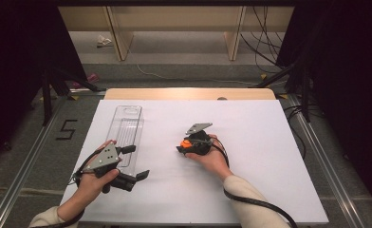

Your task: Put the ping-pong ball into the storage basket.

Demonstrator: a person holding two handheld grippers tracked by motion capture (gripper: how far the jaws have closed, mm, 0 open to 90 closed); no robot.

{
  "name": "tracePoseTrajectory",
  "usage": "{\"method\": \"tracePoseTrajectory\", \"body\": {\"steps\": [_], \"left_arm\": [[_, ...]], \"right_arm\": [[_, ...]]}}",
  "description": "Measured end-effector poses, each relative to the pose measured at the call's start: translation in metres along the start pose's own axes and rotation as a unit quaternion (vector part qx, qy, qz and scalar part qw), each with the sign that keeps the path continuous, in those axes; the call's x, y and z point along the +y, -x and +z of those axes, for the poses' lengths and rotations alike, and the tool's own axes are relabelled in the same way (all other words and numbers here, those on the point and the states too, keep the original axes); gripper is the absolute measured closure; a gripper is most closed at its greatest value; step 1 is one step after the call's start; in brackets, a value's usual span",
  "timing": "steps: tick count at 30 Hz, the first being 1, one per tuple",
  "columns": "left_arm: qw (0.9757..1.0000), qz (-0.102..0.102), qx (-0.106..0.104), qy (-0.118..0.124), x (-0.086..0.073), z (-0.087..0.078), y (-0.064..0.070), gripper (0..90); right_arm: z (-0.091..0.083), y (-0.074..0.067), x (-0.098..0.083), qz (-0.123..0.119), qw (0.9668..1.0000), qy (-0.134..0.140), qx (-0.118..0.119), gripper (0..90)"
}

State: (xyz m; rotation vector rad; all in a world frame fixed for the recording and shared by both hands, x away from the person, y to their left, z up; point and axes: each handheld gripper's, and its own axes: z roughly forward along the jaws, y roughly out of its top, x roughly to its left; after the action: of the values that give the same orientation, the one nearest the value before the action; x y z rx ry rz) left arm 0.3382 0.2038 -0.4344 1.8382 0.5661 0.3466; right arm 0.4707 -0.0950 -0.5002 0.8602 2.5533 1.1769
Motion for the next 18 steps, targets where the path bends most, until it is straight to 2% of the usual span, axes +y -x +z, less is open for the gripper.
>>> {"method": "tracePoseTrajectory", "body": {"steps": [2, 18], "left_arm": [[1.0000, 0.000, 0.000, -0.001, -0.0001, 0.0000, 0.0000, 2.1], [1.0000, 0.000, 0.000, -0.001, 0.0000, -0.0004, -0.0002, 2.1]], "right_arm": [[-0.0001, 0.0003, 0.0000, -0.004, 1.0000, 0.000, -0.001, 51.1], [-0.0035, -0.0021, 0.0047, -0.015, 0.9999, 0.006, -0.001, 51.4]]}}
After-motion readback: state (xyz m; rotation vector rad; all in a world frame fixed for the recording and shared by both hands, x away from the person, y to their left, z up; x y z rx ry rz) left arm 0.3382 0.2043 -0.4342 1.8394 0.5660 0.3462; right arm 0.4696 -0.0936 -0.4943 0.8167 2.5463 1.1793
